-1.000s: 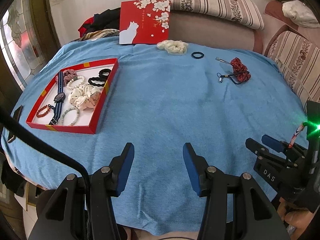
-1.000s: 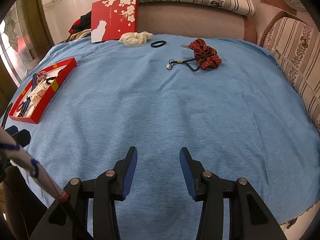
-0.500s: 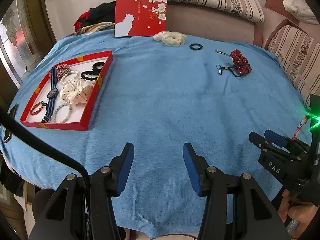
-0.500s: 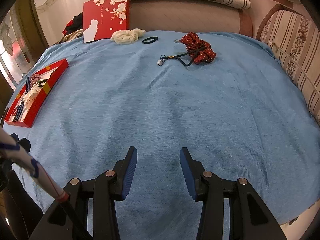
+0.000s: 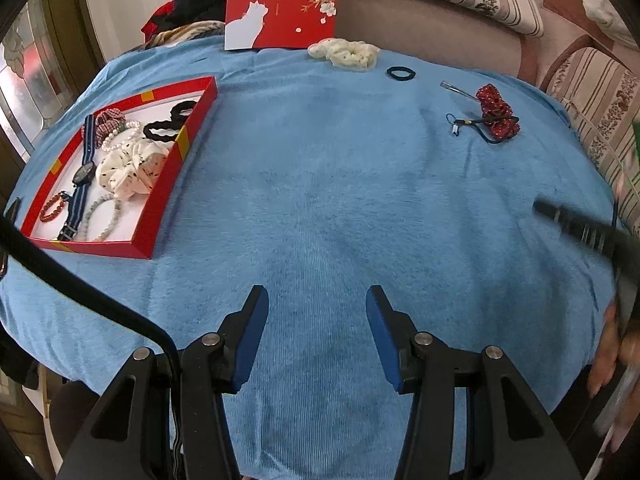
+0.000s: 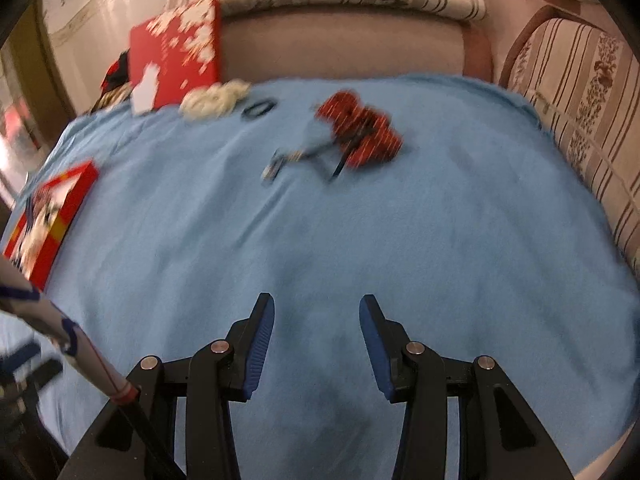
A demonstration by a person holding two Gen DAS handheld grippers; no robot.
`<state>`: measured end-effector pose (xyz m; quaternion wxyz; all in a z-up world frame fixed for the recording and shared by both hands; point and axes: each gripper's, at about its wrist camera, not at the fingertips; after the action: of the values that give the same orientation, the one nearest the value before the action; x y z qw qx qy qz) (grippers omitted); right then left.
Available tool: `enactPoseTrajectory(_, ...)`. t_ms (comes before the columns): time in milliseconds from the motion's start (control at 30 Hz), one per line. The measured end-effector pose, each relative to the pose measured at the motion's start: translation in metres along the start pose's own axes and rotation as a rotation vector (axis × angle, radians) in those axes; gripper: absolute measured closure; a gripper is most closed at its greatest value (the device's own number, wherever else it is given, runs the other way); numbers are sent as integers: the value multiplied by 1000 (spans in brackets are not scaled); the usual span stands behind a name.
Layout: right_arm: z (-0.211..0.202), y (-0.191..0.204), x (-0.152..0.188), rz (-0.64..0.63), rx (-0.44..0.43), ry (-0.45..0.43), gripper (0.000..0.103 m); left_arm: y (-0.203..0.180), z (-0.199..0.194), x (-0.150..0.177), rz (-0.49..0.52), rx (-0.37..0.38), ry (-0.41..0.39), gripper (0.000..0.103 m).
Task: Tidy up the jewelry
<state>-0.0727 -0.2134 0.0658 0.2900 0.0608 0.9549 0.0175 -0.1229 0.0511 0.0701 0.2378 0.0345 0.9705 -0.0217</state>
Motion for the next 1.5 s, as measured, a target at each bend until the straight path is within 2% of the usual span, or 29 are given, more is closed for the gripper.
enactPoseTrajectory(133, 13, -28, -45, 59, 2, -47, 52, 3, 10, -4, -6, -2, 10, 54)
enactPoseTrajectory(267, 37, -45, -92, 89, -15, -55, 50, 7, 18, -10, -21, 2, 20, 54)
enactPoseTrajectory(333, 50, -46, -112, 90, -32, -45, 43, 8, 21, -12, -24, -2, 21, 54)
enactPoseTrajectory(433, 76, -39, -137, 75, -51, -8, 41, 9, 25, -14, -26, -6, 26, 54)
enactPoseTrajectory(500, 94, -32, -147, 53, -31, 28, 41, 11, 26, -14, -30, -10, 29, 54)
enactPoseTrajectory(533, 104, -28, -152, 38, -11, 47, 43, 12, 27, -14, -33, -11, 30, 54)
enactPoseTrajectory(567, 112, -26, -154, 30, 3, 69, 54, 13, 28, -15, -37, -12, 31, 54)
enactPoseTrajectory(600, 119, -23, -157, 27, 4, 94, 96, 15, 28, -15, -42, -15, 32, 54)
enactPoseTrajectory(633, 121, -21, -159, 25, 3, 108, 100, 16, 28, -15, -46, -16, 31, 54)
enactPoseTrajectory(733, 110, -4, -162, -8, -34, 82, 100, 20, 27, -15, -55, -18, 27, 54)
enactPoseTrajectory(833, 85, 24, -157, -46, -184, 73, 100, 23, 25, -14, -66, -17, 24, 54)
enactPoseTrajectory(867, 74, 39, -152, -71, -259, 79, 100, 24, 24, -14, -71, -15, 23, 54)
enactPoseTrajectory(967, 49, 80, -132, -170, -398, 109, 99, 26, 19, -12, -78, -12, 15, 54)
enactPoseTrajectory(1000, 42, 93, -122, -205, -442, 127, 95, 27, 18, -11, -82, -13, 15, 54)
enactPoseTrajectory(1067, 33, 111, -104, -246, -516, 167, 73, 29, 15, -11, -93, -10, 13, 54)
enactPoseTrajectory(1100, 28, 114, -100, -247, -526, 159, 56, 31, 13, -10, -100, -8, 10, 54)
enactPoseTrajectory(1133, 21, 115, -97, -240, -534, 136, 51, 33, 11, -10, -103, -10, 6, 54)
enactPoseTrajectory(1233, 12, 105, -93, -191, -537, 110, 51, 41, 7, -9, -113, -22, -6, 54)
enactPoseTrajectory(1367, 15, 84, -82, -166, -468, 118, 51, 56, 7, -15, -146, -7, -15, 54)
enactPoseTrajectory(1500, 32, 86, -53, -229, -442, 185, 51, 73, 16, -38, -180, 74, -30, 54)
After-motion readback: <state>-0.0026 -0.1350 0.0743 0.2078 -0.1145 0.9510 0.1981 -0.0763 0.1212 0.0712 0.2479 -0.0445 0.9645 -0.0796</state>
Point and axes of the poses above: each gripper's, at about its wrist camera, not at the fingertips, and z roughly the way its jaws point, y to its left, x to its underside, and after that the axes turned 3 degrees about y, right-handed
